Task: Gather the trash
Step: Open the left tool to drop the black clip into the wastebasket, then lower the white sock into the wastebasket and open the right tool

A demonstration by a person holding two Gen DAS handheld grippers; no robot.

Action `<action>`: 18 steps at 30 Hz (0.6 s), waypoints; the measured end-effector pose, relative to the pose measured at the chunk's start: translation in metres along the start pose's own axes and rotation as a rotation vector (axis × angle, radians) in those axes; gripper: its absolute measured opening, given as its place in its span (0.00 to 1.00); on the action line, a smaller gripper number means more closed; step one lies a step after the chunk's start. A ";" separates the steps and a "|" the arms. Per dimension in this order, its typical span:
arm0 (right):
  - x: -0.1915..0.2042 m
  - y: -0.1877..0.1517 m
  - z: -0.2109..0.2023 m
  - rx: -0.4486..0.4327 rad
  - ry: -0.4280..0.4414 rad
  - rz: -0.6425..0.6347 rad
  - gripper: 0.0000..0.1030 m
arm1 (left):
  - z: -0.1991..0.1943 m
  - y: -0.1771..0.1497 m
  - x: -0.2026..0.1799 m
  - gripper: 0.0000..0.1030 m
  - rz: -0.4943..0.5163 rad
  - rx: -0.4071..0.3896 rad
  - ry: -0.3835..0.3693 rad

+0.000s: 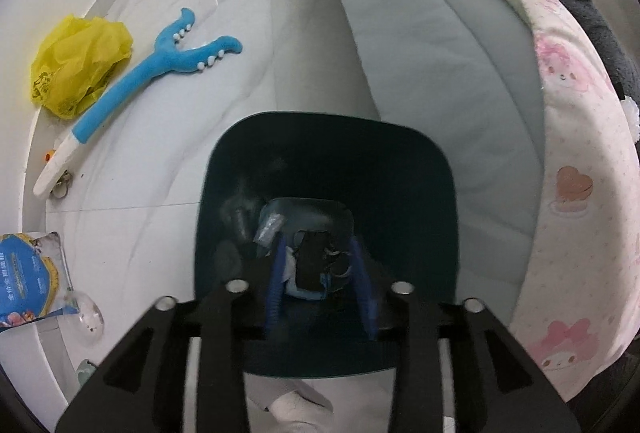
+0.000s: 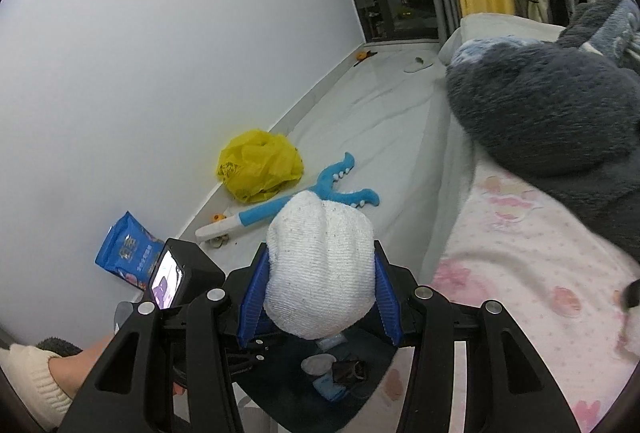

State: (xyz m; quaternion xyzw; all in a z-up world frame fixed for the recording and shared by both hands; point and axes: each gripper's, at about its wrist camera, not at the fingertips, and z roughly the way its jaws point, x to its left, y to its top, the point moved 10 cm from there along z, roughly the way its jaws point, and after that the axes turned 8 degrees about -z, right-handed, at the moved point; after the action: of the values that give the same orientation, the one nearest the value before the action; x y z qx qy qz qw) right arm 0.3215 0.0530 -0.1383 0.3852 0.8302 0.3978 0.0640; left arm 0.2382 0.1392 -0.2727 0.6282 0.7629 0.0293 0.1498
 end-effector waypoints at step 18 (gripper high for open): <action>0.025 -0.037 0.074 0.207 0.001 0.007 0.48 | -0.046 0.023 0.028 0.61 -0.034 -0.150 -0.073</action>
State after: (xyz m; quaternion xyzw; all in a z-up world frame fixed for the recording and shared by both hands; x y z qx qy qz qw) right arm 0.3128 0.1009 -0.2095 0.3926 0.8654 0.3105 0.0221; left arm 0.2429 0.1779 -0.2286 0.6029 0.7631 0.0610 0.2248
